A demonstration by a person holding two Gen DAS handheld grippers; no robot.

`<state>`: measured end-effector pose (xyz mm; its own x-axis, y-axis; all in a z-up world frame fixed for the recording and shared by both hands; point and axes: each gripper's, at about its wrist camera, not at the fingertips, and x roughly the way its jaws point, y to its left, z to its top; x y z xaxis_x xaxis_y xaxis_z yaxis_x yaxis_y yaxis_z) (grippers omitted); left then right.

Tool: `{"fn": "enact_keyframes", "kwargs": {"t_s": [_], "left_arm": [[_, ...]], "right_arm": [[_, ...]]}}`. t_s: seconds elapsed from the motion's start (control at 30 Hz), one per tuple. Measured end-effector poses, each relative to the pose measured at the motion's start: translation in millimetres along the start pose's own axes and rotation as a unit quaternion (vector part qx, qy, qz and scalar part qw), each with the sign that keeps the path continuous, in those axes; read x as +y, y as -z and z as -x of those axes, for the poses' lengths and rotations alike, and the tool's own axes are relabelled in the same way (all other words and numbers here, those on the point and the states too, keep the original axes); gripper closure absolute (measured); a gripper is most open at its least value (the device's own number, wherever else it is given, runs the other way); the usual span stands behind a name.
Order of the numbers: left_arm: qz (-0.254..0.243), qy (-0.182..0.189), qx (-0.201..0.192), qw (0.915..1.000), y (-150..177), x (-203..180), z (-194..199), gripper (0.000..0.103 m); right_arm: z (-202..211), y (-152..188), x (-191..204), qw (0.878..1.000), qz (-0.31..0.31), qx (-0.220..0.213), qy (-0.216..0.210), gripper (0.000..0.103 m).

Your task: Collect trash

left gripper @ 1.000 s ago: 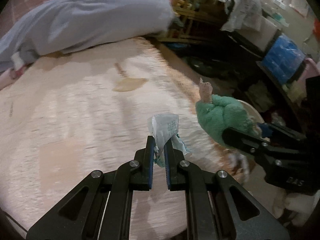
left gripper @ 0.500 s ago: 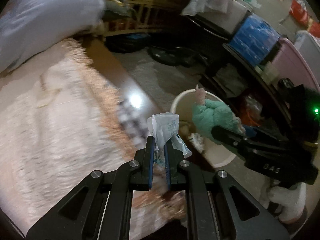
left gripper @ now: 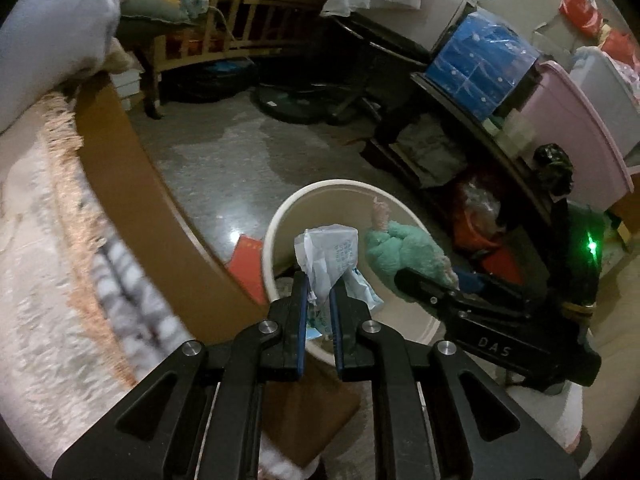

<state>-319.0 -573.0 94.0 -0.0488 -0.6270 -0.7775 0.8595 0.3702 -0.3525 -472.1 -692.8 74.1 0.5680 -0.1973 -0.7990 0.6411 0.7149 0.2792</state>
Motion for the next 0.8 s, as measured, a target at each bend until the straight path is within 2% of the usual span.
{"fn": "enact_keyframes", "kwargs": {"t_s": [0.07, 0.1, 0.17, 0.23, 0.3, 0.47, 0.57, 0.67, 0.8], "left_arm": [[0.002, 0.01, -0.001, 0.9999, 0, -1, -5, 0.074], [0.004, 0.015, -0.001, 0.9999, 0, -2, -7, 0.062], [0.01, 0.024, -0.006, 0.9997, 1, -1, -8, 0.057], [0.008, 0.021, -0.007, 0.9997, 2, -2, -9, 0.051], [0.002, 0.01, -0.009, 0.9999, 3, -2, -8, 0.049], [-0.01, -0.032, -0.015, 0.9993, 10, -2, 7, 0.049], [-0.023, -0.055, -0.04, 0.9974, 18, -4, 28, 0.049], [-0.027, -0.071, -0.062, 0.9952, 28, -6, 48, 0.049], [-0.044, -0.114, -0.096, 0.9878, 41, -16, 72, 0.049]], "right_arm": [[-1, -1, -8, 1.0, -0.01, -0.002, 0.001, 0.049], [-1, -2, -11, 1.0, -0.013, -0.003, 0.001, 0.048], [-4, -3, -15, 1.0, -0.018, -0.003, 0.007, 0.046], [-5, -2, -18, 1.0, -0.022, -0.001, 0.012, 0.038], [-3, 0, -18, 1.0, -0.027, -0.004, 0.011, 0.034], [6, 7, -13, 0.999, -0.027, -0.016, 0.01, 0.033], [17, 15, -2, 0.999, -0.014, -0.03, 0.013, 0.033], [32, 22, 12, 0.998, 0.004, -0.054, 0.035, 0.033], [54, 33, 31, 0.995, 0.022, -0.079, 0.05, 0.033]]}}
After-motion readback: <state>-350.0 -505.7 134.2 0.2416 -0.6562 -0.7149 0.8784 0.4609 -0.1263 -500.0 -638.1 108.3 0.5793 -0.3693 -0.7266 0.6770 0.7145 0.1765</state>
